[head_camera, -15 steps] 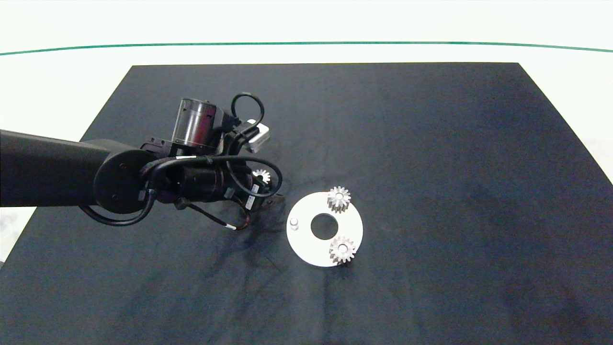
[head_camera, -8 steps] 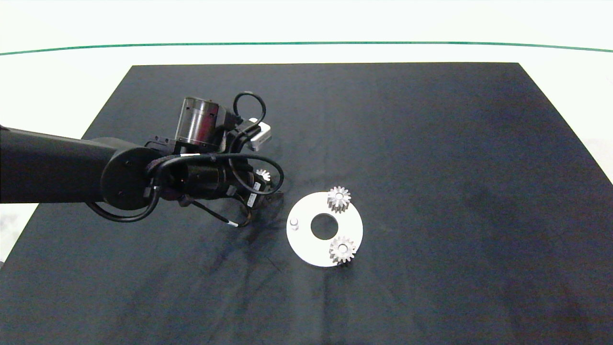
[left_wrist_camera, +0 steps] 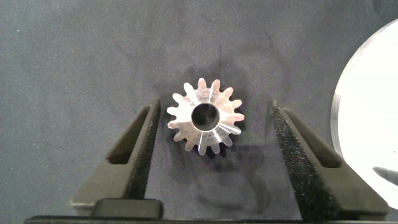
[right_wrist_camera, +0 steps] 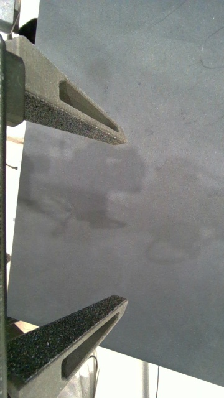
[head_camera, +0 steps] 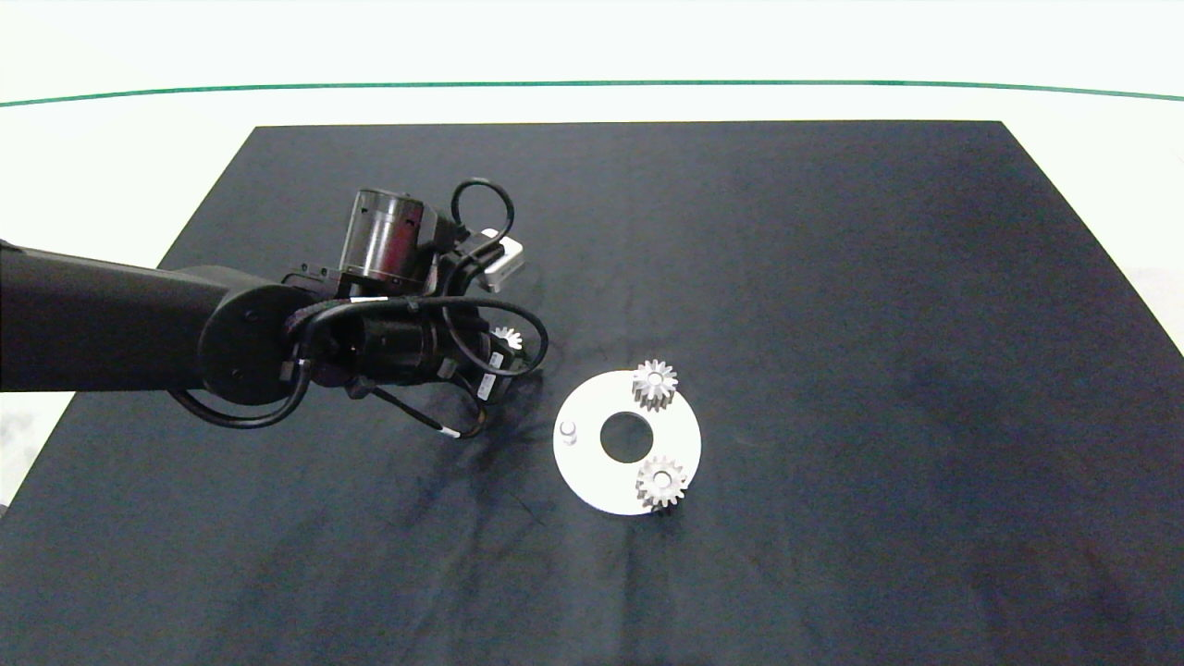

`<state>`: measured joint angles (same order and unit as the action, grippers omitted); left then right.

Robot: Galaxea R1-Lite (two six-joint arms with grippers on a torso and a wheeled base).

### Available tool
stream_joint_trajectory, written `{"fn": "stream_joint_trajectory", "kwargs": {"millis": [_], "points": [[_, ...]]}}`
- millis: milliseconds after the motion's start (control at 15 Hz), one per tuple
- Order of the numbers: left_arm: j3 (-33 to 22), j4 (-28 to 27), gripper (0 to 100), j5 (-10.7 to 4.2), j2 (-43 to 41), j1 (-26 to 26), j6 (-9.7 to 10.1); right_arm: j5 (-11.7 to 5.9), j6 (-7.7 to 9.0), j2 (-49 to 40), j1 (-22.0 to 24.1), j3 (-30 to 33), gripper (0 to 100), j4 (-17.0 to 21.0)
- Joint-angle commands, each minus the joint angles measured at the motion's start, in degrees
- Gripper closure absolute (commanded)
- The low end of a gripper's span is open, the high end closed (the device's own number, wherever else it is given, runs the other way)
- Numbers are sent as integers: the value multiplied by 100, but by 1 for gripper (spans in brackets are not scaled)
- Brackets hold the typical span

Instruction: Install three planetary gears onto the carrier pins

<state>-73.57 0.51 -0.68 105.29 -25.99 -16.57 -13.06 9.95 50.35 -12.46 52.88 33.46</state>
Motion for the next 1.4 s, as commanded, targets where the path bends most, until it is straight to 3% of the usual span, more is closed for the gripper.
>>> {"fn": "stream_joint_trajectory", "kwargs": {"millis": [67,1400], "points": [[1,2,36,-2,62,6,-22,-4,-2,1,-2,-6,0,20],[9,72,77,-2,123,94,-119,5,7,19,-2,-41,0,11]]}}
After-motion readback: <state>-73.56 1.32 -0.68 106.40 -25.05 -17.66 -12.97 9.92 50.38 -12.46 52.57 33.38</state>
